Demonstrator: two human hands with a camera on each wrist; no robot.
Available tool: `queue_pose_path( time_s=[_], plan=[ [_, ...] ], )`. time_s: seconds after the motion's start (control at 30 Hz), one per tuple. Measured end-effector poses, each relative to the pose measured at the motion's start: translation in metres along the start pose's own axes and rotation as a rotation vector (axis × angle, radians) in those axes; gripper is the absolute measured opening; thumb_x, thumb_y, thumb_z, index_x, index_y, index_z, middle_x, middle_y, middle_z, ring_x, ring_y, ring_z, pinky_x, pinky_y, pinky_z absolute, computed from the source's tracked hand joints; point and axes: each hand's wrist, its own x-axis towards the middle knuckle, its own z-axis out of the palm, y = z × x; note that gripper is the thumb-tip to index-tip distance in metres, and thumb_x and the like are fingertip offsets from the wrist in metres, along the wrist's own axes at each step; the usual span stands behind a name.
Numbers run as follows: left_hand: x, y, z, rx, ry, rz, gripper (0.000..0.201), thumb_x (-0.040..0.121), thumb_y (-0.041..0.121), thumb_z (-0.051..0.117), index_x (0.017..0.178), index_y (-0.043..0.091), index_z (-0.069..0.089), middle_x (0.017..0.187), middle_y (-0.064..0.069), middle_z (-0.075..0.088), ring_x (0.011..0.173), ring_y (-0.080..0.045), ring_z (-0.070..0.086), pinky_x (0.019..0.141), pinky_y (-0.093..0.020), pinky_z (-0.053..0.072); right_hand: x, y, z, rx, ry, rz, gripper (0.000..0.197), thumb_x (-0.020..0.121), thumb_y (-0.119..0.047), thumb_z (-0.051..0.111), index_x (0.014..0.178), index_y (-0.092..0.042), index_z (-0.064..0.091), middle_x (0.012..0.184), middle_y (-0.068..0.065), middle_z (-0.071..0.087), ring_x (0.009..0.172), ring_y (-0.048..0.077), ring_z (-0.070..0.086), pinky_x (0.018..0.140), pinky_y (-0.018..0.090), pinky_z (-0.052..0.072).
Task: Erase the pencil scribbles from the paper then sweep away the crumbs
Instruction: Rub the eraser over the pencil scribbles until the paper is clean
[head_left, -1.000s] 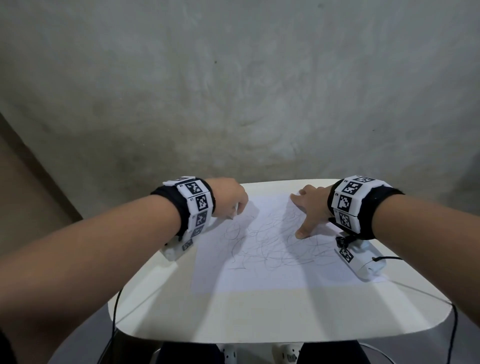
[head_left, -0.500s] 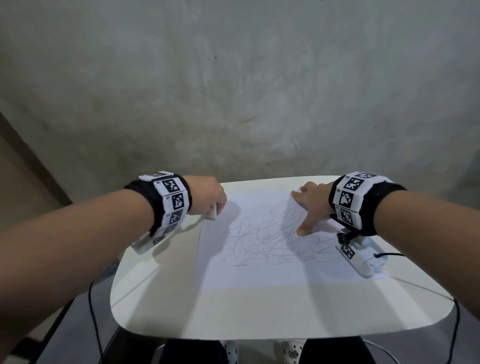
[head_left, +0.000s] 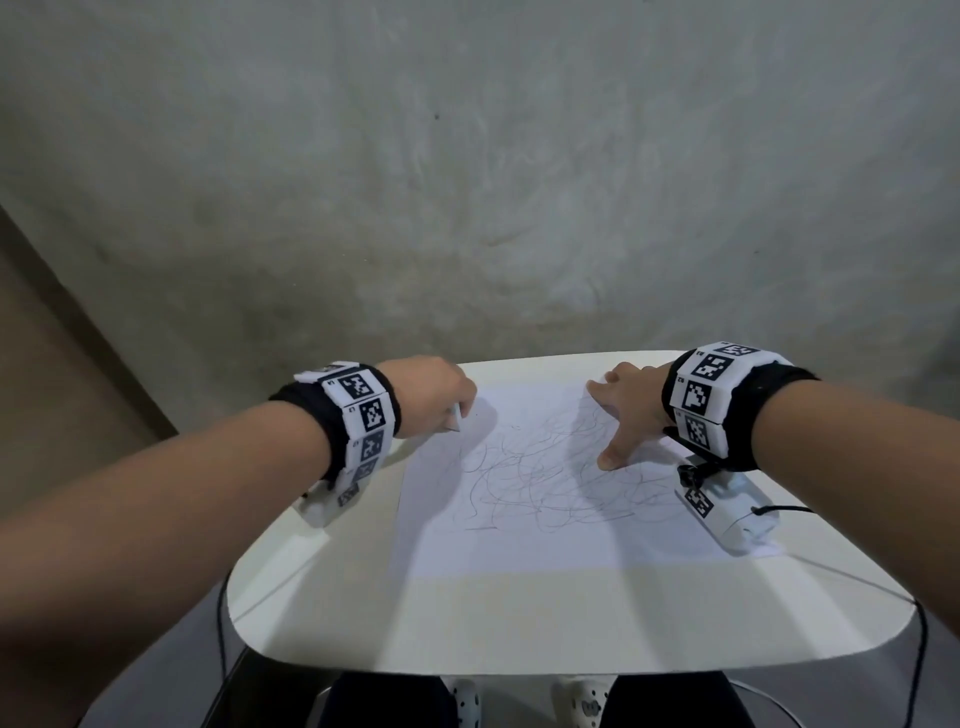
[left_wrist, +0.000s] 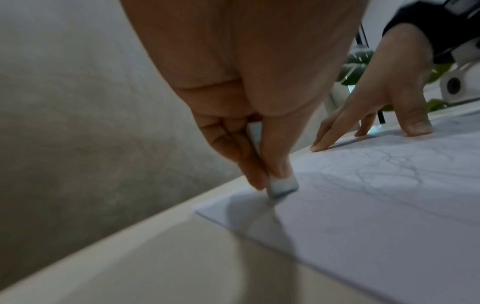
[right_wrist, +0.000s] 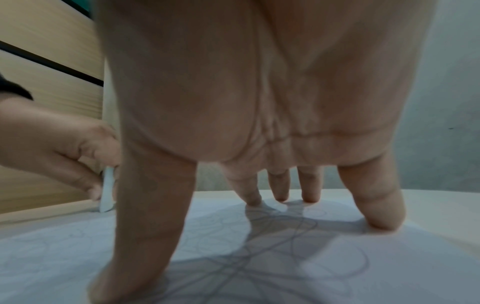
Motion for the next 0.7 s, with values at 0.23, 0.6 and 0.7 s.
queue_pose_path(
  time_s=[0.23,0.6,0.7],
  plan=[
    [-0.015,-0.009,-0.001,-0.008,-0.136,-0.051,0.013,0.088,0.017,0.060,0.097,0.024,0.066,0.098,0.004,0.064,0.086,-0.017,0.056,0.076,-0.029,0.048,0.001,0.000,-0.001,0.006,-0.003,-0.011,0.102,0.075,-0.063,0.064,0.152,-0.017,0.016,0.155,0.009,0.020,0.139,0.027,0.030,0.104,0.040,0.035],
    [-0.016,-0.003,0.001,-0.015,-0.081,0.000,0.010,0.088,0.020,0.060,0.095,0.026,0.064,0.100,0.004,0.064,0.085,-0.017,0.055,0.080,-0.033,0.049,0.001,0.002,-0.002,0.023,-0.015,-0.011,0.098,0.075,-0.062,0.066,0.149,-0.015,0.021,0.152,0.011,0.023,0.137,0.027,0.031,0.102,0.040,0.036],
    [-0.021,-0.001,0.007,-0.062,-0.022,0.032,0.007,0.089,0.023,0.061,0.095,0.025,0.063,0.099,0.005,0.064,0.086,-0.016,0.054,0.080,-0.032,0.048,-0.001,0.001,-0.002,0.021,-0.014,-0.013,0.097,0.075,-0.062,0.065,0.149,-0.016,0.022,0.152,0.010,0.024,0.137,0.027,0.032,0.102,0.040,0.036]
  ],
)
